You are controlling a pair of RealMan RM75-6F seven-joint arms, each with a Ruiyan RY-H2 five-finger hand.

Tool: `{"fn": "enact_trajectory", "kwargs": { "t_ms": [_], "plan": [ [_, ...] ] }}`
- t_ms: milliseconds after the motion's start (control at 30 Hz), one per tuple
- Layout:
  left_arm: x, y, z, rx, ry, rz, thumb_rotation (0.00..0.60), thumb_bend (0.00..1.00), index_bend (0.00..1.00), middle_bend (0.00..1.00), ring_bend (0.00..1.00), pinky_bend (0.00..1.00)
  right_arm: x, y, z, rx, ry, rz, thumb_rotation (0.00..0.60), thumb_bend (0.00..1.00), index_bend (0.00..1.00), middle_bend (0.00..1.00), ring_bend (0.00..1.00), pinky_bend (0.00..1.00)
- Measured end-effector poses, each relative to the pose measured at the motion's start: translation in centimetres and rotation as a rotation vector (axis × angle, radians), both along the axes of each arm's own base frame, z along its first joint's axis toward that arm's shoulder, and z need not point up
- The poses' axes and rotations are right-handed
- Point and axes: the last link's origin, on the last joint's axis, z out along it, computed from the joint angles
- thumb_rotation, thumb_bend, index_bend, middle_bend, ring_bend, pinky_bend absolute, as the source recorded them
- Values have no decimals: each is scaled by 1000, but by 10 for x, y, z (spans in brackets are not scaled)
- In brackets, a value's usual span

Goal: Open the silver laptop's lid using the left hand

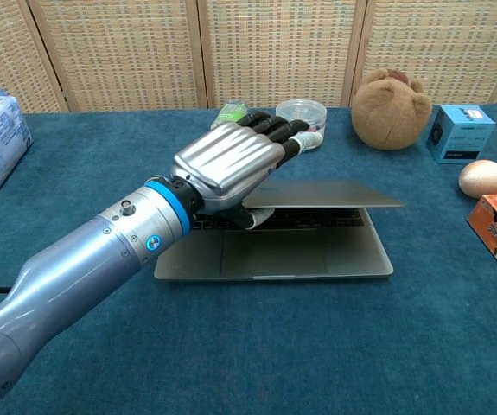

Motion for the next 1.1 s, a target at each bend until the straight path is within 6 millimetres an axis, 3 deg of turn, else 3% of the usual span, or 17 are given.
{"fn": "enact_trajectory", "kwargs": {
  "t_ms": [200,267,433,533,567,1100],
  "plan": [
    [-5,1,5,-14,24,-6,600,427,0,0,0,0,8,-5,-9,95,34,85,600,42,90,0,0,0],
    [-5,2,6,-17,23,-3,600,427,0,0,0,0,11,-9,-15,153,61,126,600,162,108,2,0,0],
    [-2,7,11,-26,19,-5,600,427,0,0,0,0,22,-25,-32,321,90,203,600,707,144,44,0,0],
    [0,9,15,-34,16,-10,600,427,0,0,0,0,28,-38,-44,454,73,221,600,939,152,58,0,0],
    [0,10,15,-37,13,-11,600,427,0,0,0,0,31,-43,-48,501,71,226,600,970,154,60,0,0],
    [3,18,27,-35,0,-12,600,428,0,0,0,0,59,-72,-91,727,158,214,600,1000,169,77,0,43]
  ]
}}
